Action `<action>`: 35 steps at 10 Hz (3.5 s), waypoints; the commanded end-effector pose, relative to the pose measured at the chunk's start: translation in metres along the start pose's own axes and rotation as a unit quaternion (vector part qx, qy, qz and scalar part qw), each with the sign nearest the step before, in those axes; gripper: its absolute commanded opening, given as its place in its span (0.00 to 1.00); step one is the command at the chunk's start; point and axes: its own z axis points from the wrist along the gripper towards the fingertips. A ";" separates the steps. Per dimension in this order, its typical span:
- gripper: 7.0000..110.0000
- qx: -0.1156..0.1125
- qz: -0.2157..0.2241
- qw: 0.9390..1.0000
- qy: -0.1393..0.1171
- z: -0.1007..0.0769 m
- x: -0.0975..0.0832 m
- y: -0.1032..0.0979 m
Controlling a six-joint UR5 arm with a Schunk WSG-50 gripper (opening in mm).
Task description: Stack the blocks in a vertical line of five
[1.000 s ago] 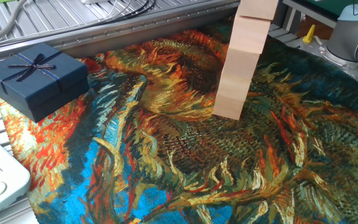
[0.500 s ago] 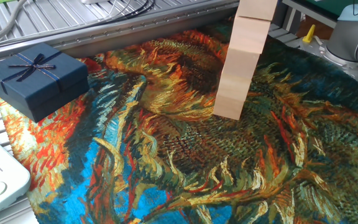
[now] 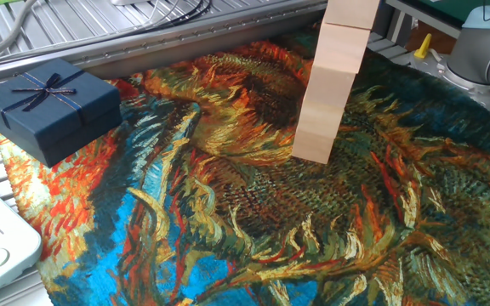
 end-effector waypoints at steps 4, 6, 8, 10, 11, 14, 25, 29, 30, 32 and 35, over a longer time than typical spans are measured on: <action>0.00 -0.004 0.005 1.000 -0.007 0.000 -0.003 0.001; 0.00 -0.004 0.006 1.000 -0.006 -0.001 -0.002 0.001; 0.00 -0.005 0.007 1.000 -0.006 -0.001 -0.002 0.002; 0.00 -0.003 0.009 1.000 -0.008 -0.001 -0.003 0.001; 0.00 0.000 0.010 1.000 -0.006 -0.002 -0.003 0.000; 0.00 0.002 0.011 1.000 -0.007 -0.002 -0.004 0.000; 0.00 0.007 0.009 1.000 -0.007 0.002 -0.010 -0.003; 0.00 0.006 0.009 1.000 -0.003 -0.002 -0.007 -0.002; 0.00 0.005 0.009 1.000 -0.002 -0.005 -0.007 -0.002; 0.00 0.005 0.009 1.000 -0.002 -0.005 -0.007 -0.002; 0.00 0.008 0.008 1.000 0.000 -0.004 -0.006 -0.003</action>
